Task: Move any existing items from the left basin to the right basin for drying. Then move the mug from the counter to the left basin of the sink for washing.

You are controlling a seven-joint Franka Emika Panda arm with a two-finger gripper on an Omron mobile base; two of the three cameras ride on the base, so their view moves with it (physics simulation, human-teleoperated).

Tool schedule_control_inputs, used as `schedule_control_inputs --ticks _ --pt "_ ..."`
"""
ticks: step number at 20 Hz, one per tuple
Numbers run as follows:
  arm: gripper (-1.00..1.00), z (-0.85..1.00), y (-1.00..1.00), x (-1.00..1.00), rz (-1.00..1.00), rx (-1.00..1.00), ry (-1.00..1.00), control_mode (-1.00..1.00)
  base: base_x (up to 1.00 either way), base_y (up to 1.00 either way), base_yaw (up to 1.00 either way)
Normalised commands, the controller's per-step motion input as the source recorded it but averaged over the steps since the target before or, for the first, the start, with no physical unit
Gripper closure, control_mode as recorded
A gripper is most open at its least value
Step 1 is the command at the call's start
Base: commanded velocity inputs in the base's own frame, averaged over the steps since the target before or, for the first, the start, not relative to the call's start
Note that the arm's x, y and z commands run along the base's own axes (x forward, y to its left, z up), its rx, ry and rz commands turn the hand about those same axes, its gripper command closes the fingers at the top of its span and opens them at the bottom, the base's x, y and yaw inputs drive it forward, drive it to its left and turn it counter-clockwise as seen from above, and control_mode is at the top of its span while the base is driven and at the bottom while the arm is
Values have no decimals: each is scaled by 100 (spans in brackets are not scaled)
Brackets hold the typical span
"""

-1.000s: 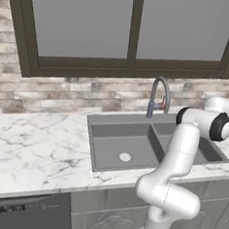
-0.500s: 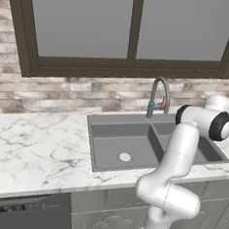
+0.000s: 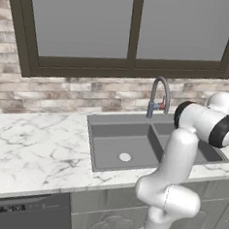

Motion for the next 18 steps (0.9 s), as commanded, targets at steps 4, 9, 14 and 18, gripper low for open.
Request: schedule_control_inputs --ticks 4,9,14,18 --pt "100 64 82 -55 17 0 0 -100 0 0 0" --pt "100 61 100 -48 14 -4 0 -100 0 0 0" --pt "100 32 100 -43 12 -5 0 -100 0 0 0" --pt "100 20 100 -20 12 -4 0 -100 0 0 0"
